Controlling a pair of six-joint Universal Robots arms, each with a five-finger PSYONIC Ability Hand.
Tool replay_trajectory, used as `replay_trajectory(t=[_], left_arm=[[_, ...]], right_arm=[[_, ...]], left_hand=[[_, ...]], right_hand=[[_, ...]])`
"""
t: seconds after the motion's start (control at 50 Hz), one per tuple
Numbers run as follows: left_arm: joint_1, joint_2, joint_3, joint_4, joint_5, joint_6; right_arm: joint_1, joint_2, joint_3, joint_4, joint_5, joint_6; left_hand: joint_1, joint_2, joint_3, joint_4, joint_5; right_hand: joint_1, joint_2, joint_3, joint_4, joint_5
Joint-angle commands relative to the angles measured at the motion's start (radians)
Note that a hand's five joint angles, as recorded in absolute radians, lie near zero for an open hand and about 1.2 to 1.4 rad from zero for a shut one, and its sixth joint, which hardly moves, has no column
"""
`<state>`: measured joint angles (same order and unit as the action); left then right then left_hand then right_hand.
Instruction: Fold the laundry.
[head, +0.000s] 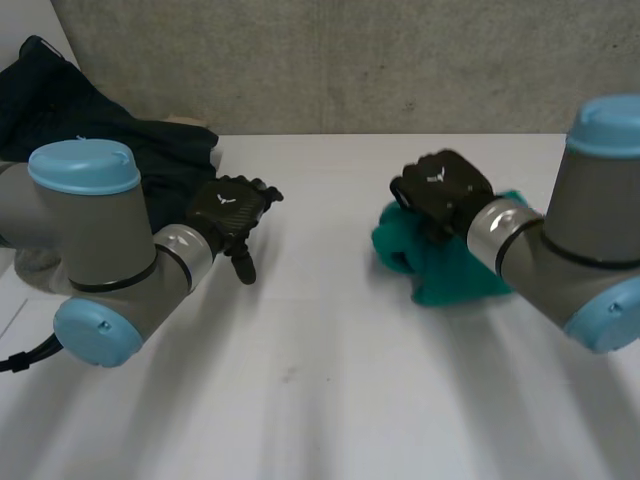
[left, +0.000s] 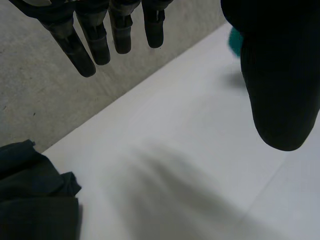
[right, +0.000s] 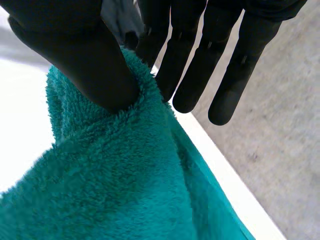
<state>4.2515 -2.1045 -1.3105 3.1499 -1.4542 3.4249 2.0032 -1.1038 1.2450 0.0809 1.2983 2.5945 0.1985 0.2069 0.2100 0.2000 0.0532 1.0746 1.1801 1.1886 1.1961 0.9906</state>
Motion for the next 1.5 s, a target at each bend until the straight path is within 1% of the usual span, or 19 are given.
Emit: replay_trajectory(t=[0.02, 0.18, 0.32, 0.38, 0.4, 0.42, 0.58, 0.68, 0.7, 0.72, 0.76, 0.8, 0.84, 0.86, 1.0, 1.08, 1.2, 1.38, 1.5], left_arm=[[0.011, 0.029, -0.001, 0.015, 0.060, -0.136], [0.005, 0.009, 0.000, 0.016, 0.231, -0.234], [-0.039, -0.038, 0.023, -0.008, 0.310, -0.355], [-0.051, -0.043, 0.031, -0.059, 0.356, -0.394], [-0.048, -0.042, 0.039, -0.077, 0.367, -0.398], [-0.035, -0.040, 0.048, -0.097, 0.358, -0.401], [0.083, 0.023, 0.068, -0.154, 0.167, -0.336], [0.099, -0.003, 0.077, -0.174, 0.164, -0.218], [0.097, -0.014, 0.077, -0.183, 0.163, -0.199], [0.097, -0.032, 0.079, -0.201, 0.160, -0.161], [0.099, -0.052, 0.086, -0.223, 0.156, -0.124], [0.103, -0.068, 0.096, -0.264, 0.140, -0.067], [0.111, -0.065, 0.099, -0.292, 0.124, -0.040], [0.120, -0.052, 0.096, -0.318, 0.103, -0.015], [0.171, 0.090, 0.036, -0.333, 0.055, 0.017], [0.228, 0.233, -0.042, -0.304, 0.060, 0.022], [0.281, 0.319, -0.159, -0.294, 0.067, 0.056], [0.309, 0.246, -0.305, -0.260, 0.101, 0.157], [0.314, 0.160, -0.311, -0.269, 0.084, 0.146]], right_arm=[[0.026, -0.048, -0.068, 0.112, -0.083, 0.045], [0.068, -0.152, -0.029, 0.112, -0.198, 0.211], [0.081, -0.160, 0.001, 0.033, -0.195, 0.274], [0.068, -0.128, -0.001, 0.005, -0.169, 0.259], [0.063, -0.107, -0.002, -0.001, -0.150, 0.242], [0.059, -0.082, -0.002, 0.000, -0.128, 0.210], [0.069, -0.013, 0.045, 0.061, -0.126, 0.096], [0.135, 0.033, 0.116, 0.121, -0.174, 0.026], [0.144, 0.042, 0.119, 0.125, -0.175, 0.012], [0.150, 0.054, 0.116, 0.128, -0.166, -0.011], [0.147, 0.055, 0.096, 0.125, -0.142, -0.013], [0.135, 0.053, 0.044, 0.128, -0.081, 0.015], [0.124, 0.051, 0.001, 0.132, -0.039, 0.045], [0.109, 0.051, -0.042, 0.143, -0.012, 0.076], [0.085, 0.100, -0.228, 0.241, -0.028, 0.104], [0.092, 0.166, -0.335, 0.299, -0.063, 0.032], [0.137, 0.288, -0.449, 0.289, -0.166, -0.120], [0.175, 0.432, -0.476, 0.250, -0.350, -0.301], [0.198, 0.470, -0.495, 0.230, -0.364, -0.315]], left_hand=[[-0.024, -0.032, -0.036, -0.025, -0.053], [-0.024, -0.032, -0.036, -0.025, -0.053], [-0.024, -0.032, -0.036, -0.025, -0.053], [0.755, 0.747, 0.743, 0.754, 0.726], [1.193, 1.185, 1.182, 1.192, 1.164], [1.198, 1.189, 1.186, 1.196, 1.168], [1.198, 1.189, 1.186, 1.196, 1.169], [1.198, 1.189, 1.186, 1.196, 1.169], [1.198, 1.189, 1.186, 1.196, 1.169], [1.198, 1.189, 1.186, 1.196, 1.169], [0.985, 0.977, 0.974, 0.984, 0.956], [0.657, 0.649, 0.645, 0.656, 0.628], [0.477, 0.469, 0.465, 0.475, 0.448], [0.264, 0.255, 0.252, 0.262, 0.234], [0.012, 0.004, 0.001, 0.011, -0.017], [-0.011, -0.020, -0.023, -0.013, -0.041], [-0.006, -0.014, -0.017, -0.007, -0.035], [0.094, 0.085, 0.082, 0.092, 0.065], [0.203, 0.194, 0.191, 0.201, 0.174]], right_hand=[[0.322, 0.216, 0.208, 0.200, 0.231], [0.322, 0.216, 0.208, 0.200, 0.231], [0.322, 0.216, 0.208, 0.200, 0.231], [0.322, 0.216, 0.208, 0.200, 0.231], [0.322, 0.216, 0.208, 0.200, 0.231], [0.322, 0.216, 0.208, 0.200, 0.231], [0.322, 0.216, 0.208, 0.200, 0.231], [0.272, 0.166, 0.158, 0.150, 0.181], [0.004, -0.102, -0.110, -0.118, -0.087], [-0.478, -0.584, -0.592, -0.600, -0.569], [-0.650, -0.755, -0.764, -0.771, -0.741], [-0.709, -0.814, -0.823, -0.830, -0.799], [-0.715, -0.821, -0.829, -0.837, -0.806], [-0.715, -0.821, -0.829, -0.837, -0.806], [-0.706, -0.812, -0.820, -0.828, -0.797], [-0.703, -0.809, -0.817, -0.825, -0.794], [-0.665, -0.771, -0.779, -0.787, -0.756], [-0.656, -0.762, -0.770, -0.778, -0.747], [-0.674, -0.779, -0.788, -0.795, -0.765]])
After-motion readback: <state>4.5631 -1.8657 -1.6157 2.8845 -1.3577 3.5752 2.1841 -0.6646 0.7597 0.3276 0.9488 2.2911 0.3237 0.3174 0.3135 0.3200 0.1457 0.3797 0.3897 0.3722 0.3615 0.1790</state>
